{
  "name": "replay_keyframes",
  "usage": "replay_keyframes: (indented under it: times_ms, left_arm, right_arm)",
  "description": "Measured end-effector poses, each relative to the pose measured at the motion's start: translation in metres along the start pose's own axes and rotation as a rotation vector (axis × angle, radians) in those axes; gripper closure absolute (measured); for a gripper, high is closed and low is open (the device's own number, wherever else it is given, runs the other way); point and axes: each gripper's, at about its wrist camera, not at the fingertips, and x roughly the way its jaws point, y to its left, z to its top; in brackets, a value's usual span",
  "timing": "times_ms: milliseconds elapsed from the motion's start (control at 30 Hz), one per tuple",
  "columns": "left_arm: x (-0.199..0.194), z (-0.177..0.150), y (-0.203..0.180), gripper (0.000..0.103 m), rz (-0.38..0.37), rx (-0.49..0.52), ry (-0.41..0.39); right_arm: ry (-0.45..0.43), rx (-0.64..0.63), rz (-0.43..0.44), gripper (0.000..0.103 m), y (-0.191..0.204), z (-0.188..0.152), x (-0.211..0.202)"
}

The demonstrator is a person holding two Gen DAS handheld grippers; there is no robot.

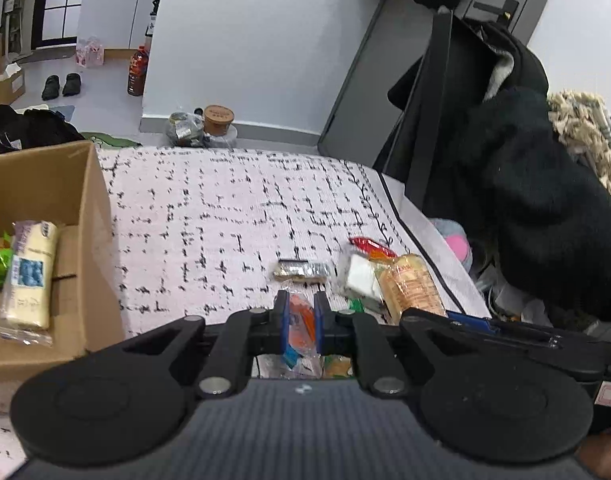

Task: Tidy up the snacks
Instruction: 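Carry the bread roll bag and orange candy over the cardboard box with both tools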

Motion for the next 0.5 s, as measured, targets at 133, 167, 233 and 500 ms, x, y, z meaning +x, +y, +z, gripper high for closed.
replay_keyframes:
  times_ms: [133,167,233,500]
  left_arm:
    - [-0.011,0.008,0.006,0.092,0.008,-0.006,-0.029]
    - [-0.015,0.011,0.008,0.092,0.012,-0.006,-0.038]
    - [-0.022,0.015,0.013,0.092,0.021,-0.01,-0.054]
    - [-0.045,0.03,0.039,0.092,0.071,-0.03,-0.105]
  right_arm:
    - [-0.013,-0.003,0.02,0.071,0.009,0.007,0.0]
    - [-0.017,-0.005,0.027,0.071,0.013,0.009,0.001]
    - [-0.027,-0.017,0.041,0.071,0.02,0.013,0.001]
    - [-0.061,-0.078,0.096,0.071,0.054,0.03,0.006]
